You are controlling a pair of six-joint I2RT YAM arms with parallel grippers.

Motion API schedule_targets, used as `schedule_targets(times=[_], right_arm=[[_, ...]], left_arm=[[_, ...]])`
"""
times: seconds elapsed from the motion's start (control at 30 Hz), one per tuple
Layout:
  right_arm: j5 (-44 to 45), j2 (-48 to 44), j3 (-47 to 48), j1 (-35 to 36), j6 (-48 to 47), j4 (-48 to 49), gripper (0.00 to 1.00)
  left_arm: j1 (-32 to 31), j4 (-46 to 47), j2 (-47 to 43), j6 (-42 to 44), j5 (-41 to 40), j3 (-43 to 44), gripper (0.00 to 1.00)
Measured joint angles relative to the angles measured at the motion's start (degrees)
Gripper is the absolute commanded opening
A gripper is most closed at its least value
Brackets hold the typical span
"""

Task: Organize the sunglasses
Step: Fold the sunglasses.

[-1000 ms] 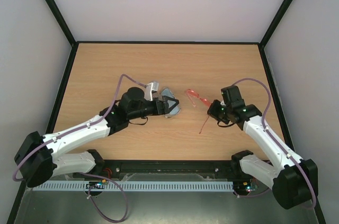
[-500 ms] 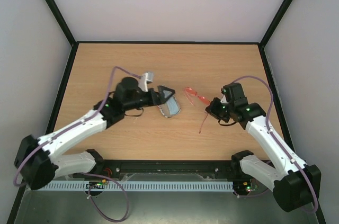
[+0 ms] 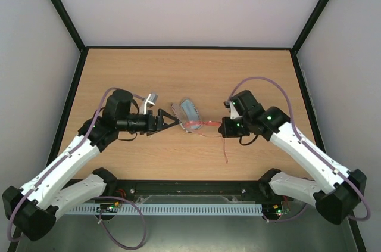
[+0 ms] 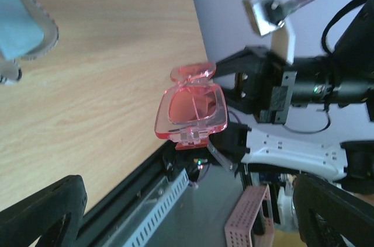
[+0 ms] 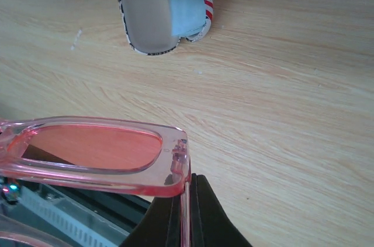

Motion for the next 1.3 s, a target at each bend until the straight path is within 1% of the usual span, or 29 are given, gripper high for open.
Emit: schedule_targets(times=[0.1, 0.27, 0.37, 0.5, 0.77, 1.0, 1.3], right_arm=[[2.89, 4.79, 5.07, 2.99, -3.61, -2.97, 0.01], [5.62, 9.75, 12.20, 5.77, -7.93, -3.37, 0.01], [8.39, 12.33, 14.47, 8.07, -9.66, -3.23, 0.01], [11.52, 16.11, 14.91, 12.07, -10.67, -3.26, 0.01], [15.76, 20.31, 16.90, 16.79, -11.43, -3.58, 0.01], [19.56, 20.35, 18.60, 17.68, -11.52, -3.85, 0.01], [17.57, 19.45, 18.75, 17.81, -11.93, -4.00, 0.01]], left_arm=[[1.86, -2.03, -0.31, 0.72, 4.28, -1.53, 1.00], [4.11, -1.95, -1.33, 0.28, 11.93, -6.56, 1.00], [5.05, -1.40, -1.57, -0.72, 15.96, -9.14, 1.00], [5.31, -0.33, -1.53, -1.95, 18.86, -9.66, 1.00], [5.29, 2.14, -1.62, -4.26, 21.31, -10.01, 1.00], [5.18, 1.92, -1.70, -4.09, 21.77, -11.08, 1.00], [5.14, 1.90, -1.44, -3.82, 21.86, -12.57, 0.99]])
